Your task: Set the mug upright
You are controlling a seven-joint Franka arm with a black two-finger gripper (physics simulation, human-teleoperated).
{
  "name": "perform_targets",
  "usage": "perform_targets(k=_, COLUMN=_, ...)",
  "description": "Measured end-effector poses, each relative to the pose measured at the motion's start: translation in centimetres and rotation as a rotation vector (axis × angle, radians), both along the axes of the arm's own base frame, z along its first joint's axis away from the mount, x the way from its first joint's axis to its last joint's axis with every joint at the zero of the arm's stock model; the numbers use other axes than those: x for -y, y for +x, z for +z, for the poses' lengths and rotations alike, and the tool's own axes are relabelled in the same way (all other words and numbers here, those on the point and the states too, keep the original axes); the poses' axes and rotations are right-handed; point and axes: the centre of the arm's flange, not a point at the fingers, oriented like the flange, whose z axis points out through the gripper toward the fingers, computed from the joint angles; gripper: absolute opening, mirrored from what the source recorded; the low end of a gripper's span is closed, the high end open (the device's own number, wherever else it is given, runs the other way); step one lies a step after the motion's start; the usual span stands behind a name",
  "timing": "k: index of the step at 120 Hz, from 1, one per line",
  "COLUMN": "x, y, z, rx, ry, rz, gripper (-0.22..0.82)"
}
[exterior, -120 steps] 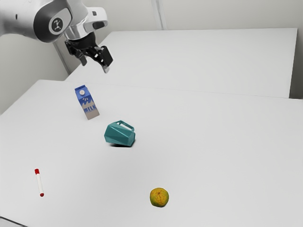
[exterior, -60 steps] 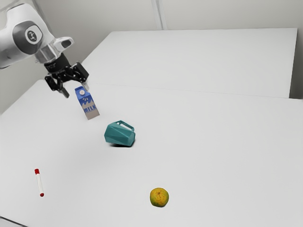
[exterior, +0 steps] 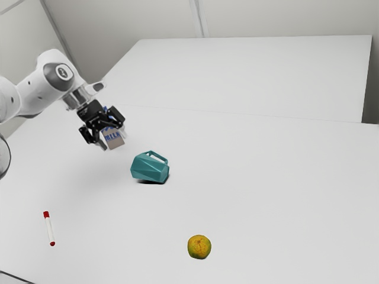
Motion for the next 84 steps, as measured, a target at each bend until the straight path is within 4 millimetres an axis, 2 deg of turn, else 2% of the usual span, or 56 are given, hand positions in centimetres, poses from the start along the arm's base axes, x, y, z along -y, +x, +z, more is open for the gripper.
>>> perform_targets(k=14, x=-0.3, y=0.7, z=-2.3, rx=0.006, ry=-0.033, rz=-0.011, gripper=0.60)
perform_targets(k=27, x=-0.4, y=1.8, z=-3.9, rx=0.029, ry=-0.061, rz=-0.022, gripper=0.60)
perform_targets(k=48, x=-0.1, y=2.5, z=-6.2, rx=0.053, ry=-0.131, rz=-0.019, gripper=0.60)
perform_targets(k=70, x=0.9, y=1.9, z=-9.3, rx=0.040, ry=-0.222, rz=0.002, gripper=0.60)
perform_targets(k=84, x=1.9, y=1.6, z=-10.3, rx=0.033, ry=-0.266, rz=0.003, gripper=0.60)
